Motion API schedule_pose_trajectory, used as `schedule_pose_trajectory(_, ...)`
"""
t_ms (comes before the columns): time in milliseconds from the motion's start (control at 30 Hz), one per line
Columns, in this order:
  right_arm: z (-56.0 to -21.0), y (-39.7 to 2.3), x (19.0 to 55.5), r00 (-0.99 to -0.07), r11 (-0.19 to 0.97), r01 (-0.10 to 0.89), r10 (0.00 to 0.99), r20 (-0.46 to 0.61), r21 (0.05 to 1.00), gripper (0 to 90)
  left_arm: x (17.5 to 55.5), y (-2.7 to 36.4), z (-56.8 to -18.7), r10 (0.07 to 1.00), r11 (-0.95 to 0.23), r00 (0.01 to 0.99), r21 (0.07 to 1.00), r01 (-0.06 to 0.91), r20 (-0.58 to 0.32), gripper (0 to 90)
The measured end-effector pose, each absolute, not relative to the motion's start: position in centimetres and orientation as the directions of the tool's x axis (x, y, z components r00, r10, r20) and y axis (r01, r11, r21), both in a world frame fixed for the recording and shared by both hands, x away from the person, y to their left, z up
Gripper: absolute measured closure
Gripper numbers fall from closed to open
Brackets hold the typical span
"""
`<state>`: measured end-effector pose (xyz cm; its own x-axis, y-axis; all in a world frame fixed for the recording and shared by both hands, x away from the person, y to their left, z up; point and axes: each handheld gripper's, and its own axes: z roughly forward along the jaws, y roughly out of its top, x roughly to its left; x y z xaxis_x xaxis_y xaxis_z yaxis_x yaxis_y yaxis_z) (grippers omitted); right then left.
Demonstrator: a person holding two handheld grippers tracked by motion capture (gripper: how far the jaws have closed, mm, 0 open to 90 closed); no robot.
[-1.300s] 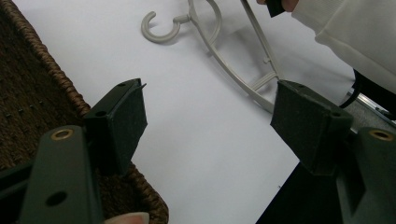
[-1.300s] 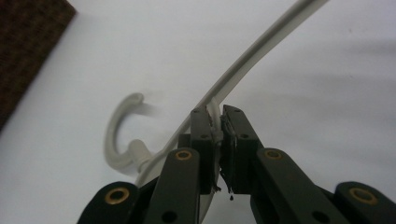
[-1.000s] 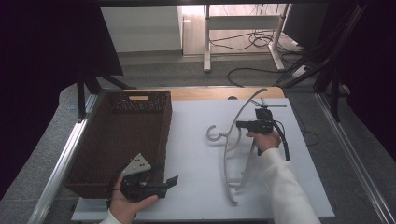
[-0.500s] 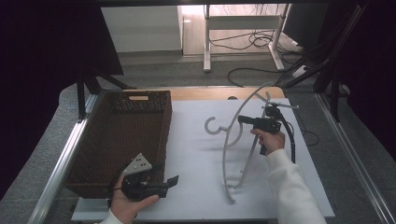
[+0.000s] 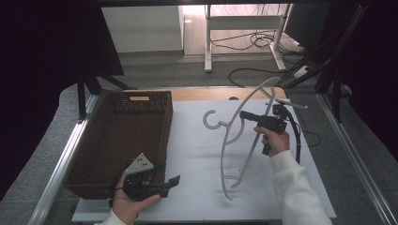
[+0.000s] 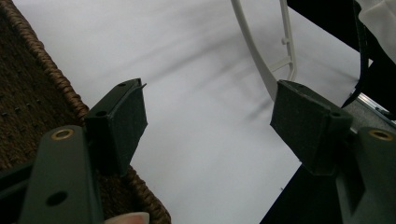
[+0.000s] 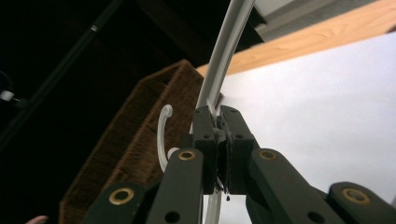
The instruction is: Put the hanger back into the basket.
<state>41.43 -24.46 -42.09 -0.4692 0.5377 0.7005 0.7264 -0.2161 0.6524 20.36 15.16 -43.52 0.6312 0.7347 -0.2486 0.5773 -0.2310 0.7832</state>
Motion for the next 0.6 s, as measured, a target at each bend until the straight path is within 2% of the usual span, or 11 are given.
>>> schedule_pose_trajectory(233, -40.9, -24.2, 40.7, -0.503, -0.251, 0.718, 0.458, 0.733, 0.649, 86.1, 20.7, 14.8, -43.2, 0.727, -0.220, 0.634, 0.786, 0.579, -0.264, 26.4)
schedule_pose_trajectory(600, -40.4, -23.1, 40.0, -0.543, -0.245, 0.713, 0.399, 0.739, 0.656, 86.1, 22.2, 13.7, -42.4, 0.681, -0.177, 0.652, 0.789, 0.589, -0.334, 27.8)
